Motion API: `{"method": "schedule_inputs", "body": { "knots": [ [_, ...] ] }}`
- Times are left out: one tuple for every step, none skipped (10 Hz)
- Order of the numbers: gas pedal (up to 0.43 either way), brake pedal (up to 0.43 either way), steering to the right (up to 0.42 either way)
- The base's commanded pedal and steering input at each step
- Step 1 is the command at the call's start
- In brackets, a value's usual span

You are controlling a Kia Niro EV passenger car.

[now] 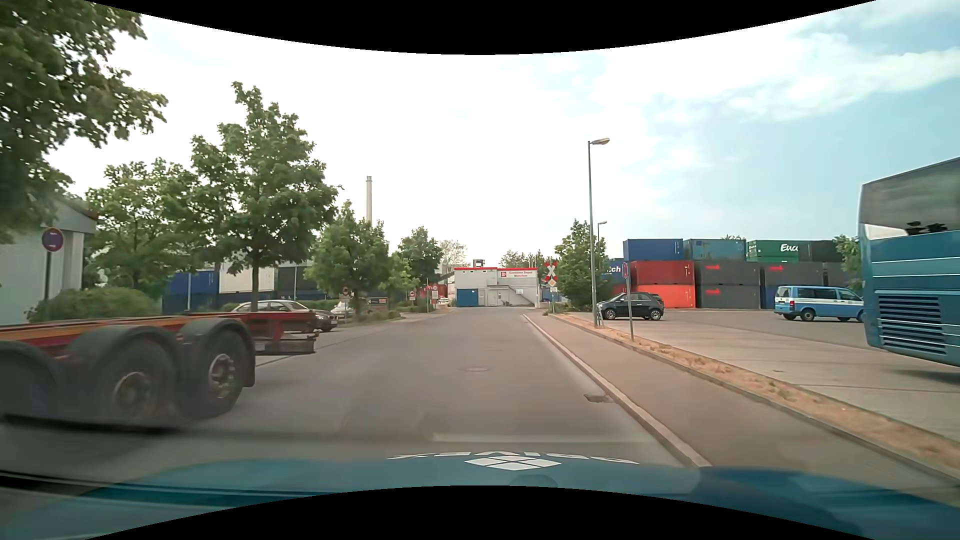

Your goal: Follow the waypoints while adhering to traffic rules and regulations

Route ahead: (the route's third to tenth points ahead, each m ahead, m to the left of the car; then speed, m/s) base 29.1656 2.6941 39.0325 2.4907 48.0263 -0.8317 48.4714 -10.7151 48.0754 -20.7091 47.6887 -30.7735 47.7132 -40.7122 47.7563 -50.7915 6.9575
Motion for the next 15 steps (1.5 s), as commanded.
{"method": "schedule_inputs", "body": {
  "knots": [
    [0.118, 0.000, 0.004],
    [0.118, 0.000, 0.004],
    [0.118, 0.000, 0.004],
    [0.118, 0.000, 0.004],
    [0.118, 0.000, 0.004],
    [0.118, 0.000, 0.005],
    [0.118, 0.000, 0.006],
    [0.118, 0.000, 0.006],
    [0.118, 0.000, 0.004],
    [0.118, 0.000, 0.004],
    [0.130, 0.000, 0.003],
    [0.138, 0.000, 0.003],
    [0.138, 0.000, 0.003],
    [0.150, 0.000, 0.002],
    [0.150, 0.000, 0.002]
  ]
}}
